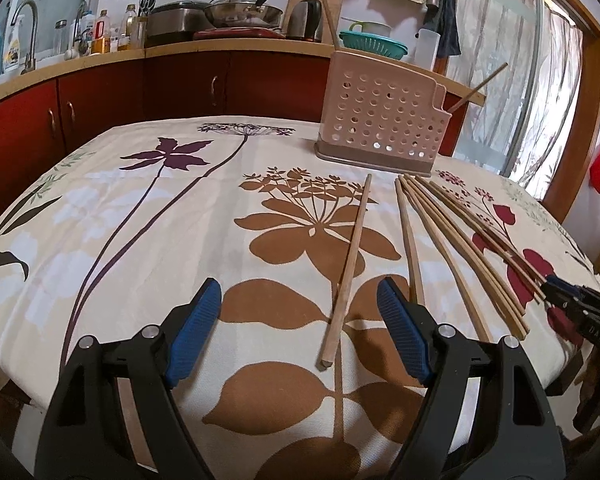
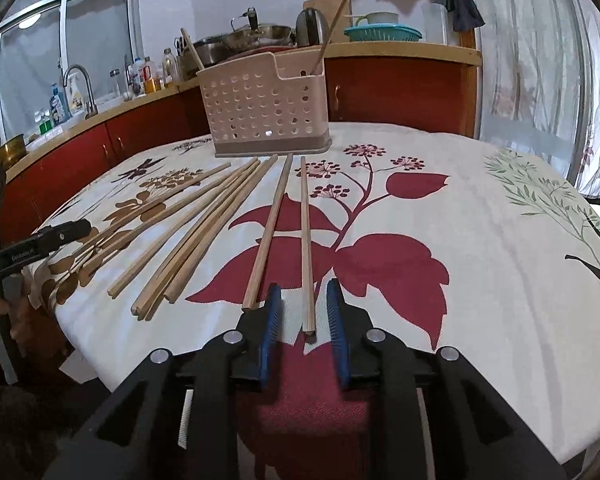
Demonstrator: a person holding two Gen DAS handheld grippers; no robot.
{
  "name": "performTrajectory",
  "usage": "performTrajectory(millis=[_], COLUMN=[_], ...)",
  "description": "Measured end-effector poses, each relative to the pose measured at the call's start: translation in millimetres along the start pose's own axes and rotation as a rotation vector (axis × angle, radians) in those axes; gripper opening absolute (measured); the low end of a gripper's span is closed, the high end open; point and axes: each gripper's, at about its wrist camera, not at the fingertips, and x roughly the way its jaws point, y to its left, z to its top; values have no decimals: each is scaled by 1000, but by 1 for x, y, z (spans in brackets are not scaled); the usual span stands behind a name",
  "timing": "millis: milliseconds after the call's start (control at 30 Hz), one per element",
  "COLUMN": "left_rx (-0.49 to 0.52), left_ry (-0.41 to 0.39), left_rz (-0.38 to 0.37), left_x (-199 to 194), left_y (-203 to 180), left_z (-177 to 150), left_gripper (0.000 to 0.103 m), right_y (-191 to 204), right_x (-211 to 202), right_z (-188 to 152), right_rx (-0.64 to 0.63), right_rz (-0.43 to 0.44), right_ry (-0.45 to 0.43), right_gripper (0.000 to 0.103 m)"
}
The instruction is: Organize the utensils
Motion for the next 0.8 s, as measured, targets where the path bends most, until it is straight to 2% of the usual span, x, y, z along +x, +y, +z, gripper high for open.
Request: performTrajectory(millis=[133, 233, 300, 533, 633, 800], left_rx=[27, 58, 71, 89, 115, 132], left_ry=[-4, -3, 9, -5, 2, -6], left_rz=[1, -5, -13, -16, -19, -26], left_x=[1, 3, 6, 1, 2, 0], left_y=[-6, -11, -14, -19, -23, -25], left_z=[-3, -5, -7, -15, -17, -17], left_gripper=[74, 66, 53, 28, 14, 7], right_y=[0, -1, -1, -5, -6, -6], right_x=[0, 0, 0, -2, -3, -7], right_z=[-2, -4, -5, -8, -9, -8], right_rx=[6, 7, 10, 36, 45, 44], right_rz=[11, 10, 9, 21, 26, 30], right_ry=[-14, -23, -26, -44, -51, -64], right_gripper=[20, 19, 18, 16, 7, 7])
